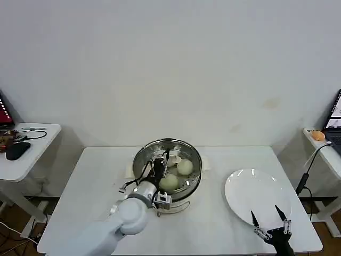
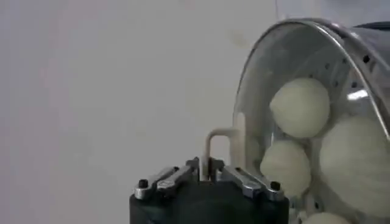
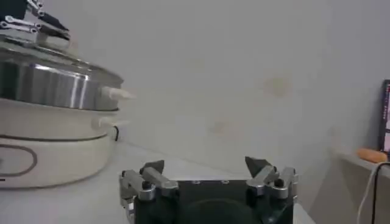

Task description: Take steamed baozi put them in steamer then cover it.

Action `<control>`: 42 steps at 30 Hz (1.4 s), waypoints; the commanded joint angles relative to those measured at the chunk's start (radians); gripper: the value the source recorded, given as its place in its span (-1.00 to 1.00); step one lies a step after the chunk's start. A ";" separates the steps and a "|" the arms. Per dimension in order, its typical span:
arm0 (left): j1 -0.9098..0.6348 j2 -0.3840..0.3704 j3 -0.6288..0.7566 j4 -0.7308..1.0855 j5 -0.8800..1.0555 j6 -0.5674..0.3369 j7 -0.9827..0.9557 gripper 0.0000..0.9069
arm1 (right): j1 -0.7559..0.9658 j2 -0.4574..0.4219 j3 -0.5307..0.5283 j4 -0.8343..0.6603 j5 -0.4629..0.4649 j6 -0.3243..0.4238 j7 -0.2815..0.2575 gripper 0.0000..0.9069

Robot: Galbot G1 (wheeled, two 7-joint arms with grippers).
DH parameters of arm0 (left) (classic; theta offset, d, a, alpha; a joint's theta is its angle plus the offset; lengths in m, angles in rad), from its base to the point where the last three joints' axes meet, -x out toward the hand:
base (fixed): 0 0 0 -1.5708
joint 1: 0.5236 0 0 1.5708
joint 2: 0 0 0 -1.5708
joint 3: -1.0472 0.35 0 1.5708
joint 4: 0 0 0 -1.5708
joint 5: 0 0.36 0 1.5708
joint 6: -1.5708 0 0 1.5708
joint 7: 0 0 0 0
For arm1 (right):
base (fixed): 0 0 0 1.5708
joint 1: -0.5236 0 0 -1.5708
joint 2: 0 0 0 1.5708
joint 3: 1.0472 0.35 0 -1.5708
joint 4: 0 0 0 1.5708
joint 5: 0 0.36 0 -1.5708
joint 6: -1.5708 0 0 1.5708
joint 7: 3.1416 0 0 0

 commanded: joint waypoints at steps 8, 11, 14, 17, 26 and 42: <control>-0.001 -0.005 -0.002 0.000 0.017 -0.009 -0.015 -1.00 | -0.002 0.003 -0.003 0.001 -0.002 0.000 -0.002 1.00; -0.003 -0.011 0.002 0.011 0.021 -0.012 -0.018 -1.00 | -0.003 0.002 -0.002 0.003 -0.001 0.000 -0.002 1.00; -0.002 -0.012 0.007 0.021 0.033 -0.016 -0.022 -1.00 | -0.004 0.001 -0.001 0.004 0.001 0.000 -0.002 1.00; -0.001 -0.016 0.009 0.027 0.040 -0.017 -0.027 -1.00 | -0.004 0.000 0.000 0.004 0.003 0.000 -0.003 1.00; 0.005 -0.020 0.010 0.033 0.023 -0.014 -0.056 -0.62 | -0.002 -0.002 0.002 0.002 0.003 0.001 -0.003 1.00; 0.032 0.013 -0.022 -0.028 0.018 -0.011 -0.057 1.00 | -0.002 -0.001 0.003 0.000 0.001 -0.001 -0.003 1.00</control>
